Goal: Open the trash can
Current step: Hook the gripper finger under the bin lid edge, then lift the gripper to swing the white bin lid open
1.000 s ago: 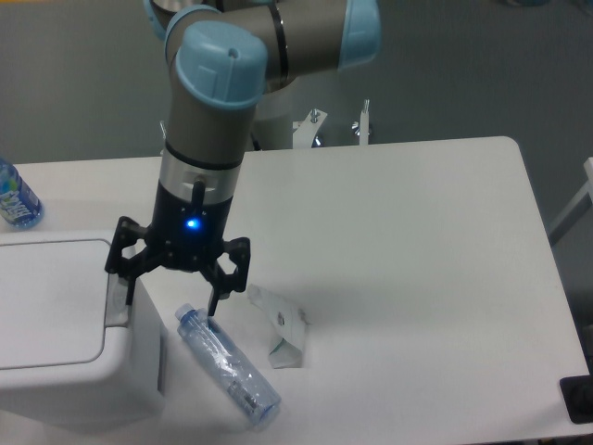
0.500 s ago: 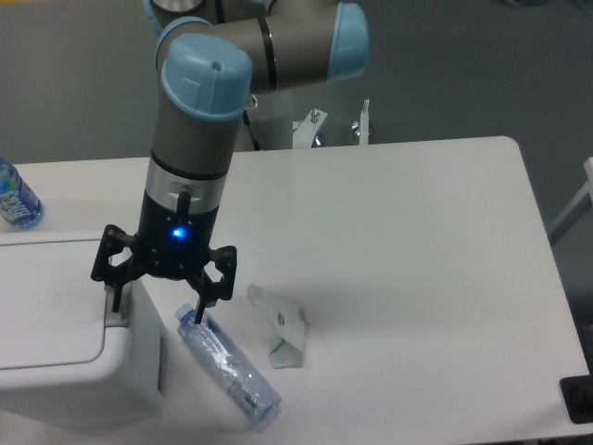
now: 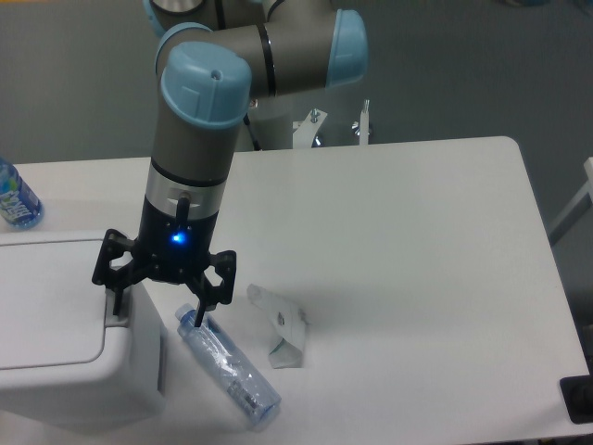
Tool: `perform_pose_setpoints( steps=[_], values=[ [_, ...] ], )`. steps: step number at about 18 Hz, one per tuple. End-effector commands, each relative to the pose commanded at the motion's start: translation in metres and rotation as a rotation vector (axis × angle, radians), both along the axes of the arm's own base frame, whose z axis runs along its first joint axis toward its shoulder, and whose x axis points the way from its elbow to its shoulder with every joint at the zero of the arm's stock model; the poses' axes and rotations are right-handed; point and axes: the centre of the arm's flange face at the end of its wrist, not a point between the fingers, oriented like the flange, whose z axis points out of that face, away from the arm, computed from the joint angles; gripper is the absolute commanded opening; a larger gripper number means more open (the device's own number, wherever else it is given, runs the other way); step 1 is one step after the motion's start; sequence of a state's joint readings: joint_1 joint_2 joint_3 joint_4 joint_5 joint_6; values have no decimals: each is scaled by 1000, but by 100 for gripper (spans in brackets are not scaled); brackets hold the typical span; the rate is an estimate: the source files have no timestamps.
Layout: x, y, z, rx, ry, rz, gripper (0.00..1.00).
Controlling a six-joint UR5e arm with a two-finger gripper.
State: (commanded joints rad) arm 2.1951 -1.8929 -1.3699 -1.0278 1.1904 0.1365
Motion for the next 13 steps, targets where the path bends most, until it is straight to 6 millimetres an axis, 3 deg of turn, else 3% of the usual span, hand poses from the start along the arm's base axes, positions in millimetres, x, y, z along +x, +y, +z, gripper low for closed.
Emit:
perform_pose_setpoints(
  steps=[13],
  values=[
    [-3,0,-1,5,8,2,100]
  ],
)
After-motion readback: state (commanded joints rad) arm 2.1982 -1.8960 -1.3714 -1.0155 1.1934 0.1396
